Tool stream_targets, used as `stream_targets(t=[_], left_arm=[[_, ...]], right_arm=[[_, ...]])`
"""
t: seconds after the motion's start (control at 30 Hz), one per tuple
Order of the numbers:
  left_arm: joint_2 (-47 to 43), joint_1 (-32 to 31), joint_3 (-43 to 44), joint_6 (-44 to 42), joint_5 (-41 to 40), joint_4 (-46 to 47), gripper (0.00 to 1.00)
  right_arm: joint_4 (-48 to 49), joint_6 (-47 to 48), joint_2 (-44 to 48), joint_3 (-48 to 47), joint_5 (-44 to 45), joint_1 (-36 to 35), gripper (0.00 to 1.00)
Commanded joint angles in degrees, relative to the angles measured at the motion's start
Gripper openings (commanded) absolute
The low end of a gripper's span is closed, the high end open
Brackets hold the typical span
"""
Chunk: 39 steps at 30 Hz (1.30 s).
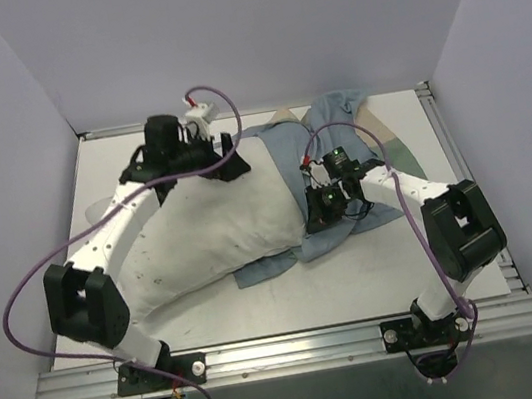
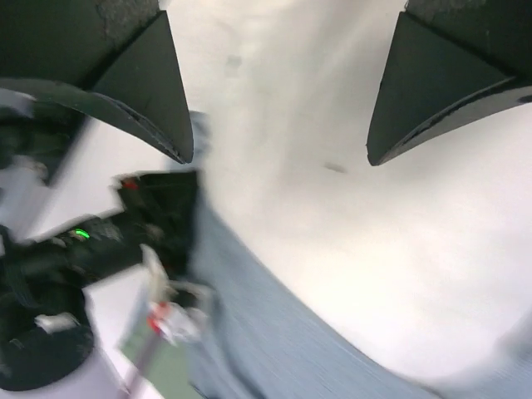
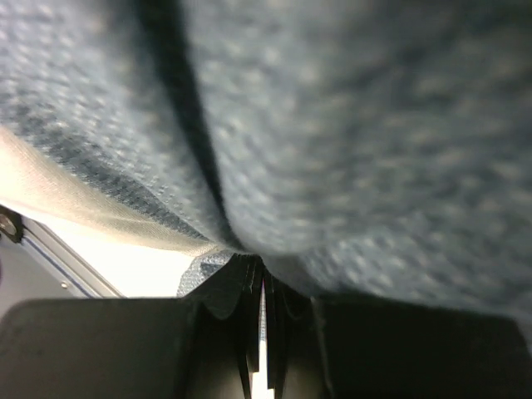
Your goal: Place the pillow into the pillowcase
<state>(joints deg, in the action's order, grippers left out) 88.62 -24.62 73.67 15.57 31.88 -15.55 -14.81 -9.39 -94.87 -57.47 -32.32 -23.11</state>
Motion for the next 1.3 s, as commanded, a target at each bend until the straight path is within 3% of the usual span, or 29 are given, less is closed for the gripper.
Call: stream_targets(t=[0.0, 0.13, 0.23, 0.3, 0.33, 0.37, 0.43, 0.47, 0.5, 0.57, 0.6, 0.67, 0.8, 0.9, 0.97, 1.0, 1.03, 1.1, 1.13, 1.17, 1.27], left_arm=[[7.1, 5.4, 11.2, -22.8, 0.0, -15.0, 0.93], [11.9, 5.5, 14.4, -30.9, 4.9, -19.7, 0.93], [11.3, 3.5, 10.9, -32.4, 9.4, -19.8, 0.93], [10.8, 2.4, 6.7, -32.4, 10.1, -19.7, 0.85], [10.5, 1.1, 4.7, -32.1, 10.3, -18.8, 0.79], [10.4, 0.4, 2.8, -30.2, 9.9, -17.2, 0.63], [10.7, -1.3, -1.3, -27.5, 8.4, -10.9, 0.46], [11.2, -2.4, -2.2, -22.6, 8.4, -8.1, 0.38], [11.2, -2.7, -3.0, -19.4, 8.4, -2.3, 0.16], [10.1, -2.5, -5.8, -8.8, 8.5, 4.7, 0.03], [9.3, -2.3, -6.9, -6.4, 7.6, 10.5, 0.0], [6.8, -1.6, -9.6, -2.3, 7.2, 13.6, 0.0], [2.9, -0.1, -13.5, 0.0, 8.3, 14.7, 0.0], [-0.6, 0.0, -15.0, -1.0, 10.9, 12.2, 0.0], [-3.4, 0.1, -13.7, -4.2, 13.2, 9.7, 0.18], [-4.2, 0.9, -12.1, -6.3, 13.0, 4.2, 0.31], [-4.6, 1.7, -9.9, -11.0, 12.9, 1.3, 0.57], [-3.8, 3.8, -3.2, -15.2, 12.1, -5.1, 0.78], [-1.7, 6.3, -1.0, -18.9, 12.1, -6.5, 0.82], [-0.4, 7.8, 1.0, -20.6, 12.7, -7.6, 0.95], [7.0, 10.8, 9.7, -27.4, 13.2, -13.0, 0.97]], right_arm=[[-5.3, 4.4, -0.7, 0.5, 1.8, -0.7, 0.0], [-5.6, 2.8, 0.2, -2.8, -0.3, -0.4, 0.0], [-5.9, 0.2, 2.1, -7.6, -4.1, -0.2, 0.0], [-5.8, -2.5, 2.7, -11.8, -8.2, -0.2, 0.0], [-5.6, -4.0, 2.7, -13.4, -9.3, -0.4, 0.0], [-5.1, -7.2, 2.5, -14.6, -10.0, -1.2, 0.0], [-3.9, -10.7, 1.8, -18.1, -11.4, -2.9, 0.0], [-1.6, -14.0, 1.1, -19.1, -12.0, -4.3, 0.0], [-0.3, -16.6, 0.6, -21.8, -12.9, -6.7, 0.0], [5.0, -21.9, -0.7, -24.1, -15.8, -8.7, 0.0], [6.7, -27.2, -0.8, -24.4, -15.9, -9.1, 0.0], [7.8, -29.5, -0.5, -21.9, -15.6, -8.5, 0.0], [-1.1, -18.8, -0.8, -12.3, -12.3, -5.4, 0.0], [-6.1, -4.8, -2.2, -5.6, -7.2, -5.5, 0.0], [-8.5, 4.4, -4.3, -2.4, -4.0, -5.9, 0.0], [-9.5, 6.6, -4.9, -2.0, -3.1, -5.8, 0.0], [-11.5, 8.9, -6.1, -1.8, -2.8, -5.2, 0.0], [-12.3, 8.9, -6.2, -0.7, -3.3, -4.1, 0.0], [-12.2, 8.9, -5.4, -0.3, -3.3, -4.0, 0.0], [-12.2, 10.3, -5.2, 0.0, -3.3, -4.3, 0.0], [-12.2, 10.5, -4.7, 1.0, -3.1, -4.9, 0.0]])
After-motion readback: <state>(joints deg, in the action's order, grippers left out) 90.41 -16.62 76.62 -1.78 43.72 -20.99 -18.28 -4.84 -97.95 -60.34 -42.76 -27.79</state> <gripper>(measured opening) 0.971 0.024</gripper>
